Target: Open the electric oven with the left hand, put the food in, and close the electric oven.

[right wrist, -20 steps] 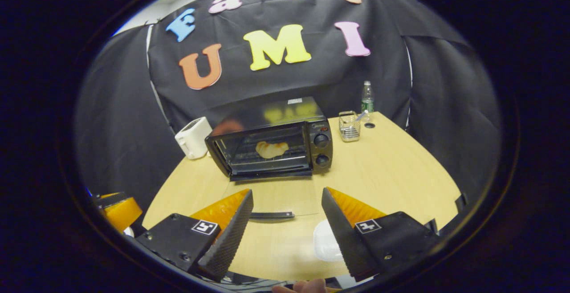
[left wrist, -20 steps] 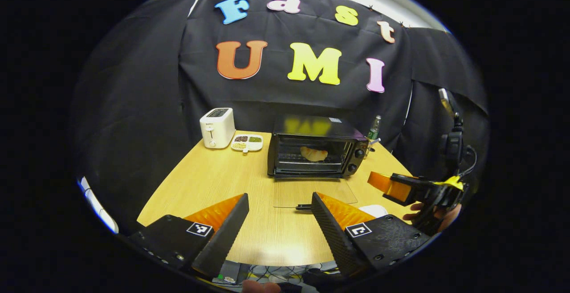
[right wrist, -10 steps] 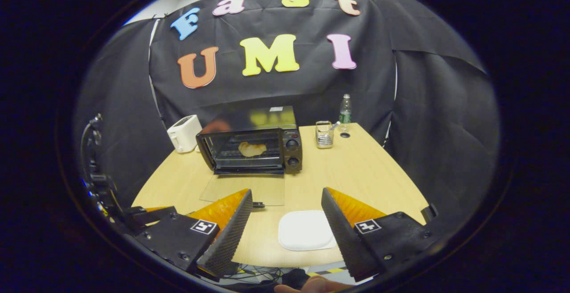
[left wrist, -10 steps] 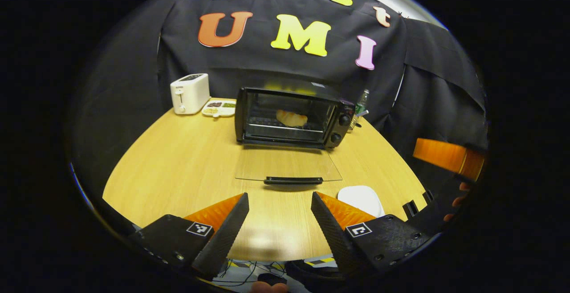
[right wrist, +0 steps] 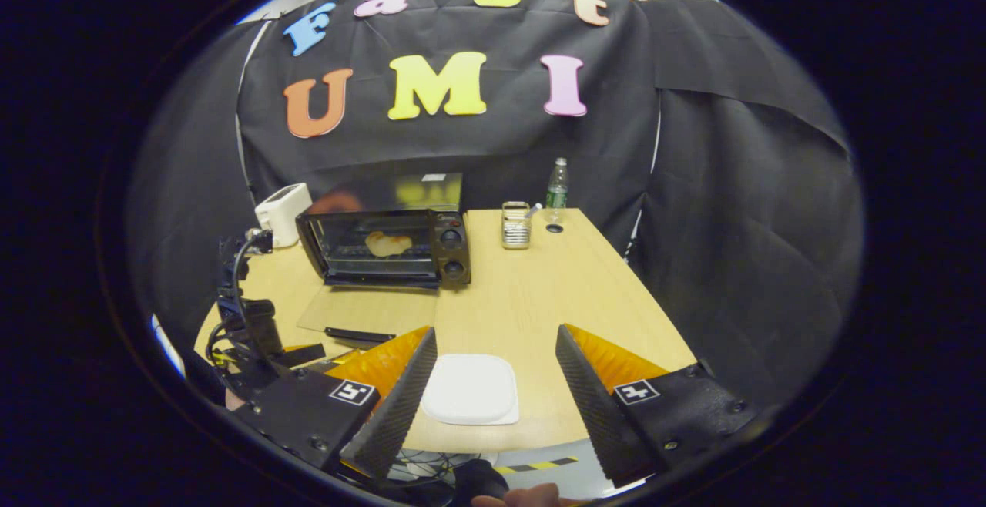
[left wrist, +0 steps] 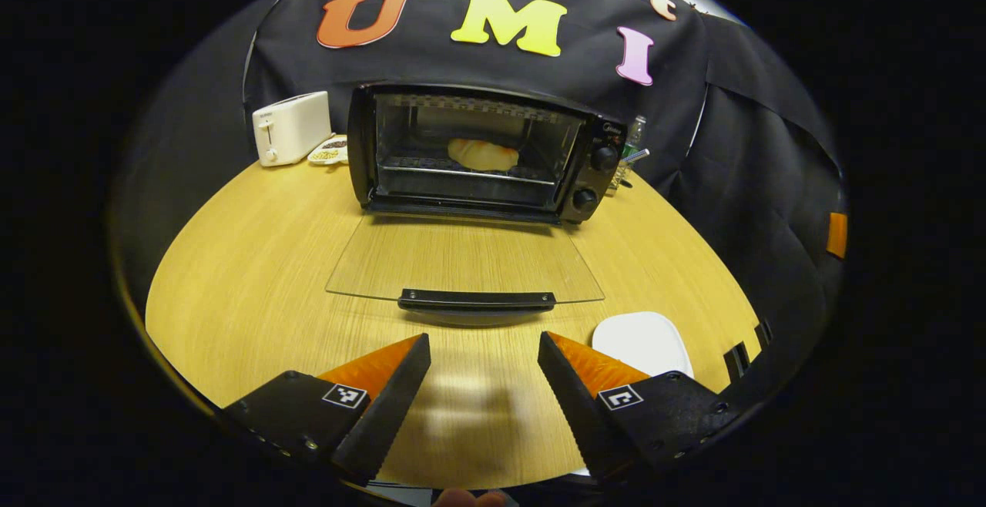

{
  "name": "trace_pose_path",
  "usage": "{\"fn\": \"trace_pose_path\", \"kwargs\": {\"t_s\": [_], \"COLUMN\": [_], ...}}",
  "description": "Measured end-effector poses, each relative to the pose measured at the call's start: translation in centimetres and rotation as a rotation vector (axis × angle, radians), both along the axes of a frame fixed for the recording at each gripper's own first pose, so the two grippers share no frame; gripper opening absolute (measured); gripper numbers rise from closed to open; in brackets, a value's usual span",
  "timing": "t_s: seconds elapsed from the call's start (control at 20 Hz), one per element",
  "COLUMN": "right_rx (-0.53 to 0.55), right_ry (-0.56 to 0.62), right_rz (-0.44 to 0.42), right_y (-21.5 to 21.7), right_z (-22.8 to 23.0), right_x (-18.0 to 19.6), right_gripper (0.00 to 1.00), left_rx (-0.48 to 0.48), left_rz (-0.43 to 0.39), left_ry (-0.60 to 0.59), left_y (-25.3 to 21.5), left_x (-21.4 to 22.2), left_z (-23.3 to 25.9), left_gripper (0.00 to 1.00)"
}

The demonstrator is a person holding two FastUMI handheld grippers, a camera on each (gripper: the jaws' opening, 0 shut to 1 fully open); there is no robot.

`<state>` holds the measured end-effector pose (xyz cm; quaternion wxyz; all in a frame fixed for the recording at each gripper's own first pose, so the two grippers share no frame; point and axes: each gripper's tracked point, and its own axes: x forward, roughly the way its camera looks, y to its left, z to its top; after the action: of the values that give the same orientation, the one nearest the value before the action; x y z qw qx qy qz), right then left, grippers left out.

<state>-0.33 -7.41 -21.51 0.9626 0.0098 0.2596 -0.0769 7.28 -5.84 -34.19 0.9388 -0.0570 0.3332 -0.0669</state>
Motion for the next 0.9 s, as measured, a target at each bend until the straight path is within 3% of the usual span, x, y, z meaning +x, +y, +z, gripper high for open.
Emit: {"fn": "trace_pose_path", "kwargs": {"t_s": [0.5,0.9], "right_rx": [0.034,0.044], "right_ry": [0.057,0.051], "right_rz": [-0.054,-0.051], "right_y": [-2.2,-1.1], "right_z": [-1.4,-0.5], "right_x": [1.7,2.7], "right_gripper": [0.97,0.97], "left_rx": [0.069,0.09], "left_rz": [0.015,-0.004], "left_ry": [0.095,0.009], "left_y": [0.7,0.8], "left_x": [2.8,3.5], "left_z": [-4.3,-1.1], "left_gripper": [0.93,0.93]}}
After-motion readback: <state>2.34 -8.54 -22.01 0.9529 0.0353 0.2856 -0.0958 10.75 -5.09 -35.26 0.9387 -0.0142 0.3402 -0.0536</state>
